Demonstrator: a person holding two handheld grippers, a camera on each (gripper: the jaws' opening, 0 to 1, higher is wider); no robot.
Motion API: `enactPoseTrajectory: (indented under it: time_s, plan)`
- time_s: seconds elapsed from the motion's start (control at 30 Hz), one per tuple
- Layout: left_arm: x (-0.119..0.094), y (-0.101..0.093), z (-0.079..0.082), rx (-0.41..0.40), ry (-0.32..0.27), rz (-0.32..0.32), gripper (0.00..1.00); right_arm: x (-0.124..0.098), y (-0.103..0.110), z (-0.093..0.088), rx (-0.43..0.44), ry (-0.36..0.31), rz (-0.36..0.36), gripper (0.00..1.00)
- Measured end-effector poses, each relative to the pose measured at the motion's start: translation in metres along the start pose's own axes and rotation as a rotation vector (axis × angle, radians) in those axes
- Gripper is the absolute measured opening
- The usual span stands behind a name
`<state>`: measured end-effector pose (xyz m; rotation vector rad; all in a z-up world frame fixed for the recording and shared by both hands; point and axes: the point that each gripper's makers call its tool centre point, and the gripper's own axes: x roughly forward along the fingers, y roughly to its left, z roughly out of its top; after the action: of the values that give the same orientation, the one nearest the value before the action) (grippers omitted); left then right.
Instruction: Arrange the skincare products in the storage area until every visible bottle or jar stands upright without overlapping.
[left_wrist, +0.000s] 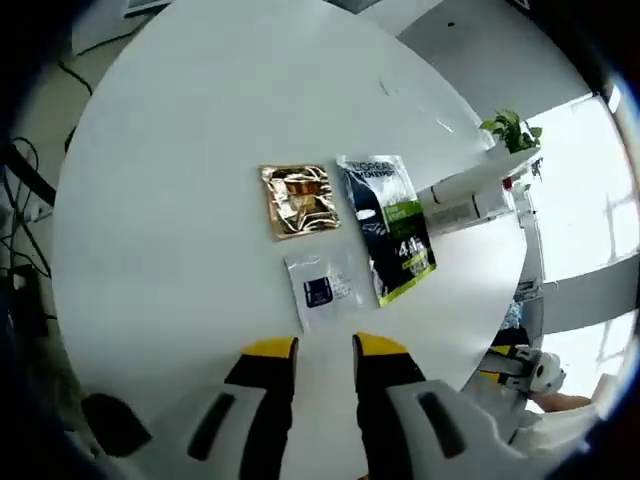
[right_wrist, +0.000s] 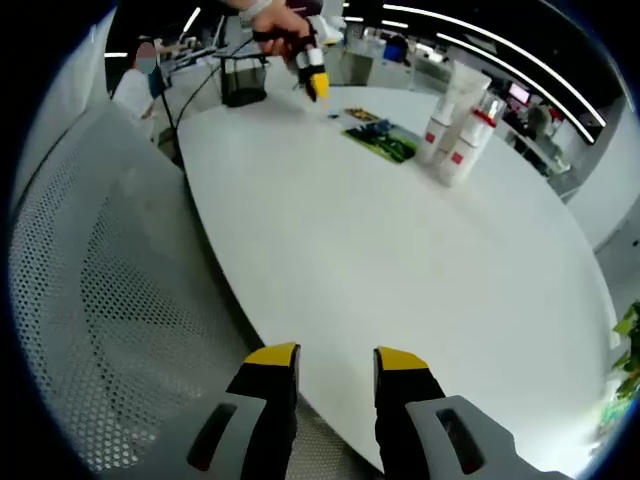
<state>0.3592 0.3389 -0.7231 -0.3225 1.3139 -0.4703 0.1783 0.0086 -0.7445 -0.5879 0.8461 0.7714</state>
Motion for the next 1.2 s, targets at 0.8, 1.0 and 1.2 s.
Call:
enactPoseTrajectory:
  time_s: [0.8,1.0,1.2]
  plan:
    - [-0.028,-0.109,-0.093,0.325,-0.324,-0.102,0.38,-0.017,-0.018,0.027,0.061,-0.179,-0.073,0.34]
    - [-0.023,-0.149,-0.125,0.406,-0.433,-0.131,0.38,-0.022,-0.018,0.041,0.108,-0.263,-0.066,0.4]
    - [-0.027,-0.183,-0.143,0.438,-0.558,-0.154,0.42,-0.035,-0.027,0.061,0.246,-0.407,-0.061,0.53]
